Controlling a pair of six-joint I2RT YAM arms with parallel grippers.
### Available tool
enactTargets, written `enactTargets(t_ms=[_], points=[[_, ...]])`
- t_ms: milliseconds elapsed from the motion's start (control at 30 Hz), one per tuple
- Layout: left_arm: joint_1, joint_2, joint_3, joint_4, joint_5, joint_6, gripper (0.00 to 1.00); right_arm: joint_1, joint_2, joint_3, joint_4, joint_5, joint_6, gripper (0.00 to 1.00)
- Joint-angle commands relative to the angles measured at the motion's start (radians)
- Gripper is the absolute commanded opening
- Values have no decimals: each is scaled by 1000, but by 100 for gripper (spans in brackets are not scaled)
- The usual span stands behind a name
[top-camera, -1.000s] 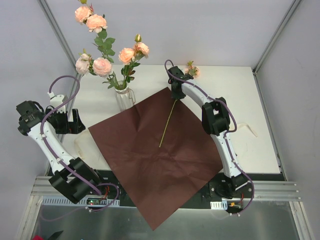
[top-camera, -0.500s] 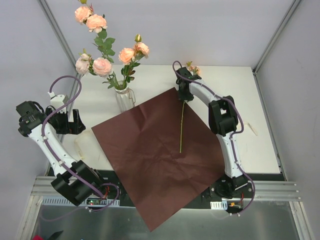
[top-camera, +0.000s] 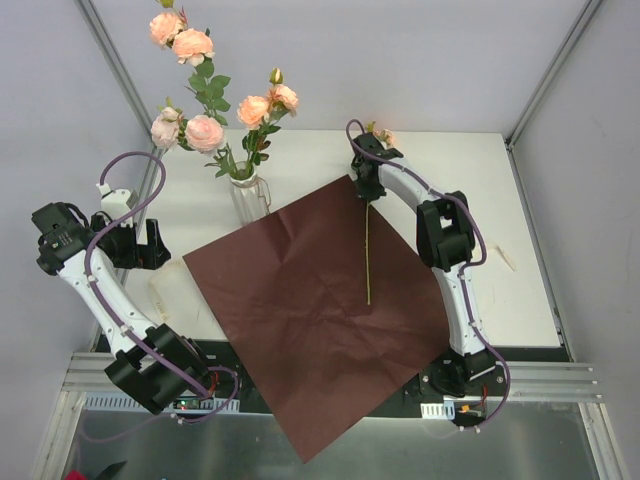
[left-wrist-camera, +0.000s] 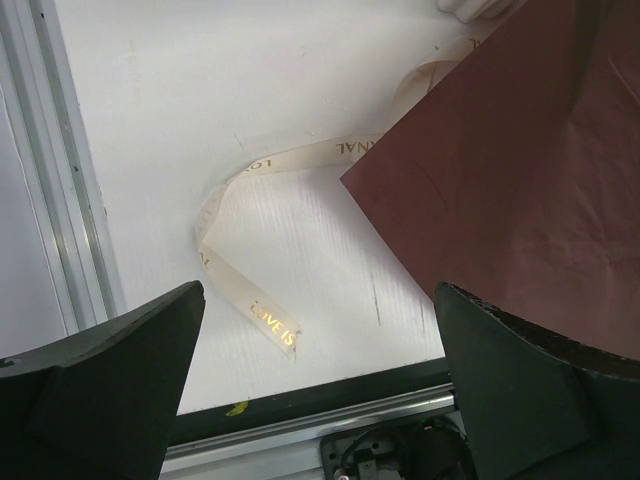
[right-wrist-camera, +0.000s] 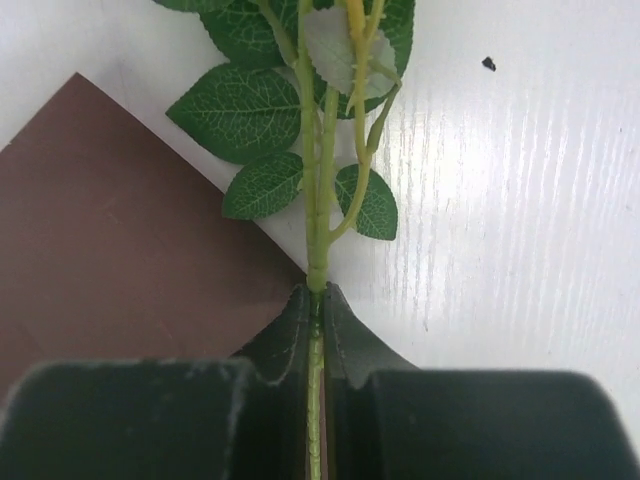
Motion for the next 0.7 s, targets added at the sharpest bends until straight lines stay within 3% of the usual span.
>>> enactTargets(t_ms=[0,233,500,667], points=[[8,-19,26,-19,15,29,99,-11,-24,22,42,-9,27,1],[6,-16,38,-23,9,26,99,-40,-196,-61,217,-4,79,1],[6,-10,61,-30,9,20,99,-62,-446,-221,531,-78,115,1],[6,-8,69,-33,15,16,99,-57,-605,-366,895,-154,116,1]])
